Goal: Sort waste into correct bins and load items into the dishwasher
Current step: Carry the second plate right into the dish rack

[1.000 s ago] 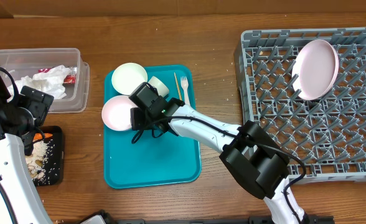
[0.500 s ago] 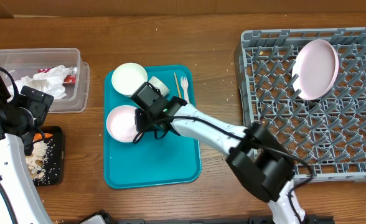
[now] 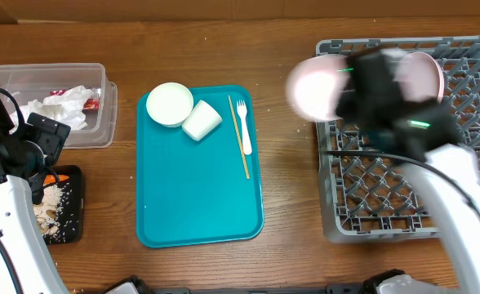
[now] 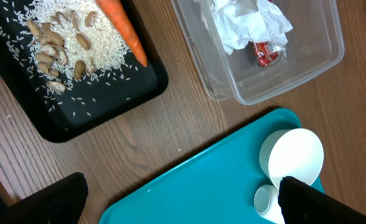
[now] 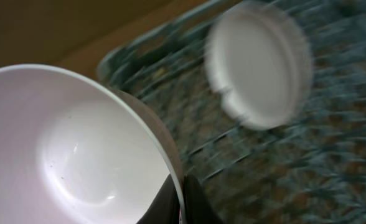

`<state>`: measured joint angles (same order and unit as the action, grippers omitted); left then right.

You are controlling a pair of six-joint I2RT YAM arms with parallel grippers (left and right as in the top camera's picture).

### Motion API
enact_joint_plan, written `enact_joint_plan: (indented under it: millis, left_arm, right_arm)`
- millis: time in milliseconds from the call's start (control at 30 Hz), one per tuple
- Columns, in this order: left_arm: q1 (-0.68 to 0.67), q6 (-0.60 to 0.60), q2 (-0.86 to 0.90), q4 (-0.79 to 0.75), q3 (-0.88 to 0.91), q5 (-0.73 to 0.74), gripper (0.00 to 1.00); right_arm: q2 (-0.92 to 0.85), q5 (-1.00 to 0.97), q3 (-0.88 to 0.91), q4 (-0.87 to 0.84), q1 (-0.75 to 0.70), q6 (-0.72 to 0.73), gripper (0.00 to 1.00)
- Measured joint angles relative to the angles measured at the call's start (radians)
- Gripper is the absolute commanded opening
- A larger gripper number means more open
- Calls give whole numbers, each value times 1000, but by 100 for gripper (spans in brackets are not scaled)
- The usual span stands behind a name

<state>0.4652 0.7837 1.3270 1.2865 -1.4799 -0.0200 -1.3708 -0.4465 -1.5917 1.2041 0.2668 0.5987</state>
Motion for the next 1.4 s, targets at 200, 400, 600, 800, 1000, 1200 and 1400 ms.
enact_joint_plan:
  millis: [200, 400, 600, 800, 1000, 1200, 1400]
  left_arm:
    - [0, 0, 0, 1, 0, 0, 100]
    - [0, 0, 0, 1, 0, 0, 100]
    - [0, 0, 0, 0, 0, 0, 100]
    - [0, 0, 0, 1, 0, 0, 100]
    - [0, 0, 0, 0, 0, 0, 100]
    - [0, 0, 0, 0, 0, 0, 100]
    - [0, 0, 0, 0, 0, 0, 100]
  right_arm:
    - [74, -344, -2, -151, -384, -2, 4]
    - [-97, -465, -2, -474, -645, -117, 4]
    - [-306, -502, -2, -632, -731, -364, 4]
    - [-495, -510, -2, -853, -738, -660, 4]
    - [-610, -512, -2, -901, -737, -856, 4]
    - [-650, -512, 2, -896, -728, -911, 4]
    - [-650, -519, 27, -857, -711, -916, 13]
